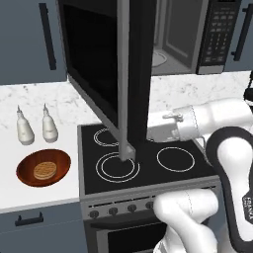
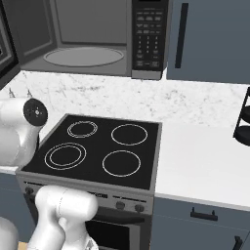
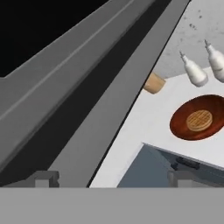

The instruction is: Open the microwave, place the bowl with waffle inside the microwave, then close the microwave door and turn it on.

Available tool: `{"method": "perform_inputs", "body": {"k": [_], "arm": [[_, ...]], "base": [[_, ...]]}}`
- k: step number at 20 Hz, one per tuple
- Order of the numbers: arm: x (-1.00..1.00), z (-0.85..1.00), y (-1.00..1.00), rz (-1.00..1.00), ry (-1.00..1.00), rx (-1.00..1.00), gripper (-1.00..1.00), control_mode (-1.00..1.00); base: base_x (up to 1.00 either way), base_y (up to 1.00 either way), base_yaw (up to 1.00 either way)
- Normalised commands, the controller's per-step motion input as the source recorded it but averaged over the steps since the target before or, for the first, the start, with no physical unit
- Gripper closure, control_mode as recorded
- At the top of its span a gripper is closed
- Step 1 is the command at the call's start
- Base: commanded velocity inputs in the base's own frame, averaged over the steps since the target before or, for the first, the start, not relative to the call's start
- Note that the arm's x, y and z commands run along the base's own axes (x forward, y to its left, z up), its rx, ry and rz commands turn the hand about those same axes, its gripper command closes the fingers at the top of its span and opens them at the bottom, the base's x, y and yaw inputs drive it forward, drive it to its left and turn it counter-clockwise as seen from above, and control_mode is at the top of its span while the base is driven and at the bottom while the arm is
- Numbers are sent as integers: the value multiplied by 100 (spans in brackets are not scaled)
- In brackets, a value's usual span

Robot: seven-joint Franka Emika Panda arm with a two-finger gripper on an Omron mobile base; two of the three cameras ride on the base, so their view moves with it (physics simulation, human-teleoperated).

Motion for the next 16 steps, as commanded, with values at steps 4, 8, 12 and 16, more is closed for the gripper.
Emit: {"method": "perform_inputs", "body": {"k": [4,8,12,16], "arm": [[29,0,100,-5,13,-19,-100,-100],[100,-43,3,-10,47,-4,-100,-100],[100,-98,-24,0,39,-10,-100,-100],[99,-100,64,1,10,-9,-100,-100]], "base": [[0,0,0],[0,0,0],[0,0,0],[0,0,0]]}}
